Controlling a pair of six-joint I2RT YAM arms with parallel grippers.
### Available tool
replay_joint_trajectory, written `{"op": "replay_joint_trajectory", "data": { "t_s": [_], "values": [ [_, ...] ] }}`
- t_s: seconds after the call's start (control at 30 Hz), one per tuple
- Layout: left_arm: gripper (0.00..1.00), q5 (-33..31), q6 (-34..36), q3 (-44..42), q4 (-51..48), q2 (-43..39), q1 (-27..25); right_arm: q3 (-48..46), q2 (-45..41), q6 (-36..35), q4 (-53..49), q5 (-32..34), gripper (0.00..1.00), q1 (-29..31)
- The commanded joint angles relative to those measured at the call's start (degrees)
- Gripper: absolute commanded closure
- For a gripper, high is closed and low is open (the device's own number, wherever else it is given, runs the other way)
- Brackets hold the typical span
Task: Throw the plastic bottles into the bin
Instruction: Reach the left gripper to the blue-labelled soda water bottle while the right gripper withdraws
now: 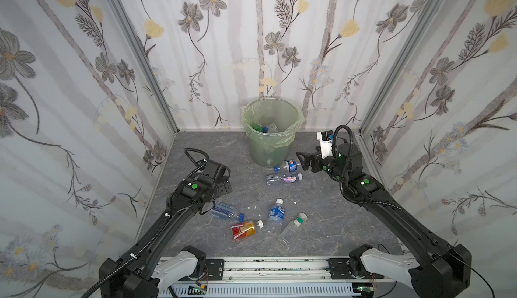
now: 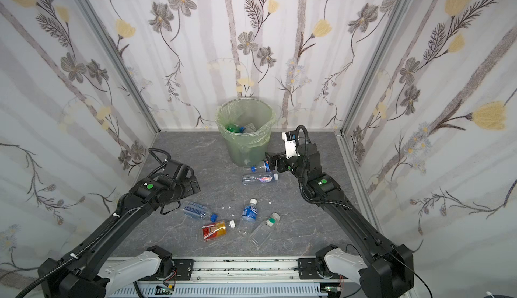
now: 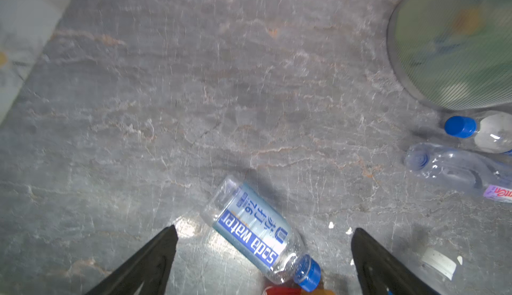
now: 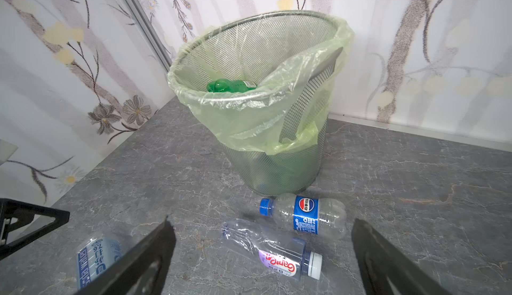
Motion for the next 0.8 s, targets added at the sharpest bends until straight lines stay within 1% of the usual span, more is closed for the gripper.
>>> {"op": "replay_joint_trajectory", "data": {
  "t_s": [0.0, 0.07, 0.3, 0.4, 0.53, 0.6, 0.77],
  "values": [
    [0.01, 6.7, -8.3, -3.9, -1.5, -0.2, 0.1, -2.7, -2.0, -1.2, 8.7, 2.4, 0.00, -0.4],
    [0.01, 8.6, -11.6, -7.2, 1.4, -0.1, -0.1, -3.6, -2.4, -1.5, 9.6, 2.6, 0.00, -0.8],
    [0.01, 11.1, -19.3, -14.8, 10.3, -0.9, -0.5, -3.7, -0.9, -1.3, 10.7, 1.4, 0.00, -1.0],
    [0.00, 11.9, -22.2, -17.8, 15.2, 1.2, -0.5, -3.6, -0.2, -0.7, 11.0, 0.8, 0.00, -1.0],
    [0.00, 8.2, -22.6, -18.0, 18.5, 4.2, -0.5, -4.0, -0.4, 0.1, 10.8, 0.1, 0.00, -1.0],
    [0.02, 6.7, -22.3, -17.7, 20.0, 5.6, -0.5, -4.4, -0.4, 0.2, 10.6, 0.0, 0.00, -1.0],
    [0.09, 6.5, -20.0, -16.2, 23.7, 11.1, -0.4, -4.9, -0.5, 0.6, 9.2, 0.0, 0.00, -1.0]
  ]
}}
